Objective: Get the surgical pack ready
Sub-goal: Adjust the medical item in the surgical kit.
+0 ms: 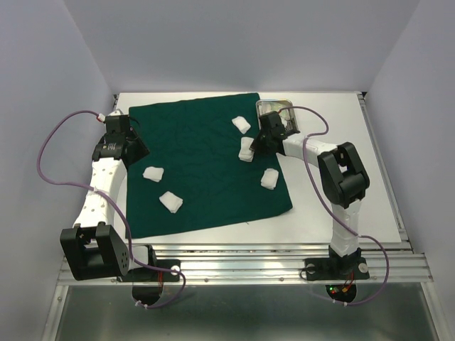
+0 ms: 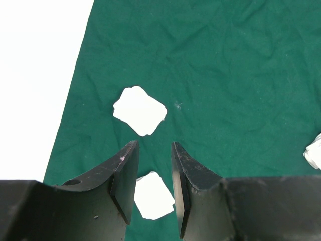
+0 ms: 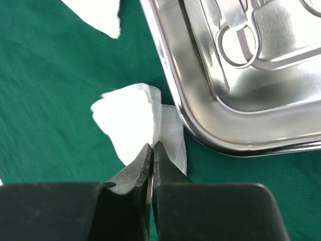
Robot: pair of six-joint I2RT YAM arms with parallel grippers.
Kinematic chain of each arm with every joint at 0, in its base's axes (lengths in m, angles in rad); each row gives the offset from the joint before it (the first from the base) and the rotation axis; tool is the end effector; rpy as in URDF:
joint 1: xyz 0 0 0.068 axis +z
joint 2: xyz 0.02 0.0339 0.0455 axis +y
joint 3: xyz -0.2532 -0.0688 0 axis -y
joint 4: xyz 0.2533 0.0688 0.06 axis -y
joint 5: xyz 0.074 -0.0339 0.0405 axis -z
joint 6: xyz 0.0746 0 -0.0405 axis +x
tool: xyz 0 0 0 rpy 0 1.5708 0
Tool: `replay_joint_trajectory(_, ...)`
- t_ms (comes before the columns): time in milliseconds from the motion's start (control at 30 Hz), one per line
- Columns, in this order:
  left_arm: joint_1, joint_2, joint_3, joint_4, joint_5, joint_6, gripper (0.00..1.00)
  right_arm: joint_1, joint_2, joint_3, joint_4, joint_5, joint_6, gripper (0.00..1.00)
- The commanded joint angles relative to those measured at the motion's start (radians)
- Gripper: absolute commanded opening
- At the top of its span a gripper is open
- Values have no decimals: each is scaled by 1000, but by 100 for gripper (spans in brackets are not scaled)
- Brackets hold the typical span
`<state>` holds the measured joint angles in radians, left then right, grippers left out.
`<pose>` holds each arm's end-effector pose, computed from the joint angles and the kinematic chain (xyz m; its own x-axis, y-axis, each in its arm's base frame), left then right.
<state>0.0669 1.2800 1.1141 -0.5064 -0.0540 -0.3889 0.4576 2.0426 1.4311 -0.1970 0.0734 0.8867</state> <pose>0.3223 0.0256 0.2809 -0.5337 -0.4152 -0.7367 -0.3364 0.9035 -0.2656 0.4325 0.2069 0.1354 -0.7163 0.5088 -0.4775 0.2531 0.8272 0.5017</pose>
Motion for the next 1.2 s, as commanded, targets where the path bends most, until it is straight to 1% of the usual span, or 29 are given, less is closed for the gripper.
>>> replay_joint_trajectory(0, -4, -7, 30, 8, -7, 13, 43, -5, -47, -14, 37, -9, 0, 1)
replay_joint_trajectory(200, -3, -10, 29, 5, -7, 13, 43, -5, -25, -24, 37, -6, -2, 1)
replay_joint_trajectory(500, -3, -11, 27, 5, -4, 10, 43, -5, -59, -28, 36, 11, -17, 5)
replay_joint_trajectory(567, -3, -11, 29, 6, -1, 8, 43, -5, -67, -29, 36, 8, -20, 10)
replay_joint_trajectory(600, -4, -11, 29, 6, -1, 8, 42, -5, -71, -31, 36, 9, -26, 15)
replay_joint_trajectory(633, -4, -11, 29, 6, -3, 8, 43, -5, -84, -31, 37, 11, -31, 24)
replay_joint_trajectory(833, -4, -15, 27, 5, -3, 9, 42, -5, -142, -21, 34, 45, -84, 37)
replay_joint_trajectory(967, -3, -13, 27, 8, 3, 5, 43, -5, -145, 9, 22, 57, -124, 38)
replay_joint_trajectory(1033, -4, -11, 29, 9, 6, 5, 43, -5, -127, 35, 10, 31, -147, 37)
replay_joint_trajectory(1167, -4, -11, 30, 9, 8, 4, 43, -5, -70, 95, -1, -35, -169, 33)
